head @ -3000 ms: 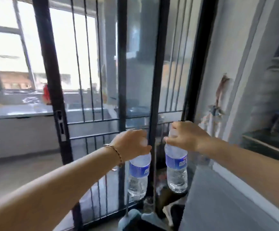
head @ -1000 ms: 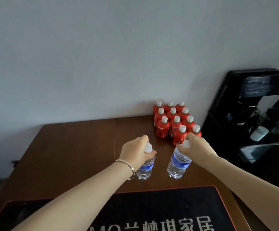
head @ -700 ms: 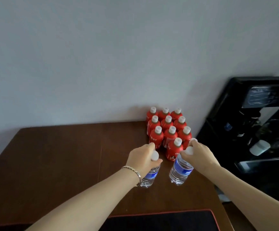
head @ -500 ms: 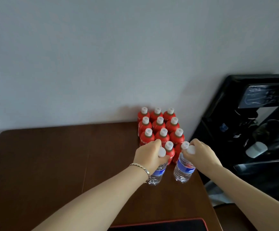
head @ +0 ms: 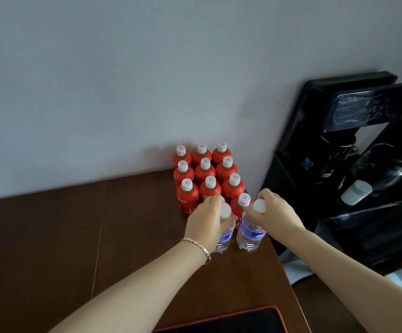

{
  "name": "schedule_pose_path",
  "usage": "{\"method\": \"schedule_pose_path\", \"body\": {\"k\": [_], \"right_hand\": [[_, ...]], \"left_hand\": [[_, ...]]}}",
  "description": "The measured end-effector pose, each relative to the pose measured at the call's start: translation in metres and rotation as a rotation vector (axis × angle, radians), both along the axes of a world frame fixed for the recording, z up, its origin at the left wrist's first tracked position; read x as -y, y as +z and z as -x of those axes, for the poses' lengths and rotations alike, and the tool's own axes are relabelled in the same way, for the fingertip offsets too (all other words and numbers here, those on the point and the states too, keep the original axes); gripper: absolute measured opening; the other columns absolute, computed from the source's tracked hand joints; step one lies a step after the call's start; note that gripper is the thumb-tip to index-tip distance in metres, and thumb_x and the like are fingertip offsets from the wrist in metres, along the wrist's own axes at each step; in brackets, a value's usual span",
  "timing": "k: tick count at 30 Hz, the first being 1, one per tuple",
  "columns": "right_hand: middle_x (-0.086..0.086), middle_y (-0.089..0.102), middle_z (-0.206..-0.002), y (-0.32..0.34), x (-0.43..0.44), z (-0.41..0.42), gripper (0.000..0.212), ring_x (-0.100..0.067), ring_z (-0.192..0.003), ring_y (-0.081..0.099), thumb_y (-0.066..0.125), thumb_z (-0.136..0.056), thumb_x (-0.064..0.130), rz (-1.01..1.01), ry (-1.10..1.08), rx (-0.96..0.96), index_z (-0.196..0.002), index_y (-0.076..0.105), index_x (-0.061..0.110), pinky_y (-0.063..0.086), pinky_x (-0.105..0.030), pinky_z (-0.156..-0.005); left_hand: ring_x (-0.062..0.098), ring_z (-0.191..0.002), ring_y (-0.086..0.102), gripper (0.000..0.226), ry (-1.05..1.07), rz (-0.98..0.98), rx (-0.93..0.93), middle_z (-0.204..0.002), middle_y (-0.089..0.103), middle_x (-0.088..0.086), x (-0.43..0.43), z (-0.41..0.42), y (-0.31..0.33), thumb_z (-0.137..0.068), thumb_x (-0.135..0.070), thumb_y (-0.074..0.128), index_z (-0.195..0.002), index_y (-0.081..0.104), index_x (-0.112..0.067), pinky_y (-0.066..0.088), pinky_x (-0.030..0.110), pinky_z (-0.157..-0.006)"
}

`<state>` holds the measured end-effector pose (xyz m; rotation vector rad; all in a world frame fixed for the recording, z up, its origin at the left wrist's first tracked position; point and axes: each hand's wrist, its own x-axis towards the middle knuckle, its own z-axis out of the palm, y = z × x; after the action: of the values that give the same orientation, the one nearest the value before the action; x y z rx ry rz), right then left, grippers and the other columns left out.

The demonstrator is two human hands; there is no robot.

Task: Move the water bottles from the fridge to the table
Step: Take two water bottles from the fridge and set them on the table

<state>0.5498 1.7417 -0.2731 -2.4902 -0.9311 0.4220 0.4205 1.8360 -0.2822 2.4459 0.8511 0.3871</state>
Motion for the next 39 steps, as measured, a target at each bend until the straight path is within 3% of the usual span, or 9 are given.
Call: {"method": "schedule_pose_path", "body": {"k": [8, 13, 17, 24, 27, 30, 34, 36, 39], "right_hand": [[-0.009, 0.055, -0.115, 0.002, -0.005, 0.010, 0.041, -0.025, -0.086, 0.057, 0.047, -0.093, 0.041, 0.024, 0.049, 0.021, -0.116, 0.047, 0.008, 0.046, -0.032, -0.067], [-0.004, 0.046, -0.126, 0.003, 0.004, -0.002, 0.046, -0.014, -0.091, 0.044, 0.048, -0.092, 0.042, 0.167, 0.201, 0.086, -0.129, 0.042, 0.016, 0.039, -0.023, -0.068], [-0.011, 0.048, -0.126, 0.011, 0.013, 0.000, 0.050, -0.027, -0.109, 0.053, 0.050, -0.091, 0.045, 0.090, 0.169, -0.030, -0.126, 0.041, 0.011, 0.046, -0.034, -0.084], [-0.007, 0.055, -0.121, 0.027, 0.025, 0.002, 0.059, -0.016, -0.091, 0.058, 0.059, -0.085, 0.049, 0.158, 0.127, -0.095, -0.127, 0.045, 0.011, 0.052, -0.023, -0.069], [-0.006, 0.063, -0.094, 0.041, 0.040, 0.012, 0.039, -0.010, -0.070, 0.050, 0.056, -0.091, 0.038, 0.406, 0.161, -0.118, -0.108, 0.057, 0.003, 0.034, -0.014, -0.051], [0.000, 0.055, -0.071, 0.041, 0.058, 0.031, 0.035, -0.008, -0.057, 0.046, 0.052, -0.091, 0.037, 0.620, 0.198, -0.137, -0.066, 0.053, 0.013, 0.035, -0.017, -0.053], [-0.003, 0.059, -0.077, 0.054, 0.088, 0.067, 0.032, -0.014, -0.067, 0.056, 0.049, -0.093, 0.035, 0.593, 0.162, -0.135, -0.073, 0.060, 0.012, 0.045, -0.025, -0.064], [-0.007, 0.060, -0.082, 0.065, 0.109, 0.088, 0.034, -0.020, -0.074, 0.060, 0.048, -0.093, 0.036, 0.562, 0.132, -0.120, -0.078, 0.063, 0.009, 0.048, -0.034, -0.075], [-0.011, 0.058, -0.078, 0.077, 0.154, 0.121, 0.043, -0.021, -0.069, 0.052, 0.045, -0.094, 0.036, 0.595, 0.063, -0.122, -0.074, 0.063, 0.002, 0.045, -0.037, -0.075]], "left_hand": [[0.022, -0.106, 0.065, 0.040, 0.163, 0.369, -0.010, -0.110, 0.070, 0.004, 0.006, 0.002, -0.001, -0.086, -0.042, 0.060, -0.118, 0.058, -0.019, 0.055, 0.039, -0.090], [0.023, -0.110, 0.063, 0.043, 0.187, 0.363, 0.050, -0.115, 0.069, 0.005, 0.016, -0.008, 0.002, -0.088, -0.039, 0.058, -0.124, 0.055, -0.015, 0.053, 0.038, -0.092], [0.023, -0.116, 0.060, 0.050, 0.190, 0.381, 0.022, -0.122, 0.066, 0.005, 0.017, -0.003, -0.001, -0.088, -0.040, 0.058, -0.131, 0.050, -0.016, 0.052, 0.038, -0.096], [0.028, -0.121, 0.055, 0.070, 0.089, 0.491, -0.247, -0.135, 0.053, 0.008, 0.023, 0.016, 0.019, -0.087, -0.028, 0.062, -0.143, 0.022, -0.016, 0.046, 0.037, -0.099], [0.027, -0.107, 0.061, 0.043, -0.052, 0.360, -0.491, -0.123, 0.060, 0.011, 0.028, 0.037, 0.037, -0.092, -0.026, 0.052, -0.131, 0.041, -0.011, 0.045, 0.033, -0.083], [0.026, -0.101, 0.061, 0.033, -0.233, 0.236, -0.689, -0.101, 0.060, 0.011, 0.032, 0.058, 0.052, -0.093, -0.027, 0.048, -0.114, 0.060, -0.005, 0.041, 0.031, -0.077], [0.024, -0.083, 0.059, 0.028, -0.383, 0.116, -0.730, -0.077, 0.055, 0.004, 0.042, 0.070, 0.065, -0.091, -0.030, 0.049, -0.083, 0.065, -0.009, 0.044, 0.033, -0.073], [0.023, -0.072, 0.053, 0.035, -0.451, 0.042, -0.660, -0.061, 0.048, 0.000, 0.053, 0.075, 0.075, -0.091, -0.029, 0.048, -0.059, 0.049, -0.017, 0.042, 0.031, -0.067], [0.025, -0.078, 0.060, 0.028, -0.595, -0.054, -0.590, -0.067, 0.054, 0.001, 0.088, 0.081, 0.097, -0.092, -0.030, 0.047, -0.068, 0.052, -0.017, 0.046, 0.032, -0.071]]}}
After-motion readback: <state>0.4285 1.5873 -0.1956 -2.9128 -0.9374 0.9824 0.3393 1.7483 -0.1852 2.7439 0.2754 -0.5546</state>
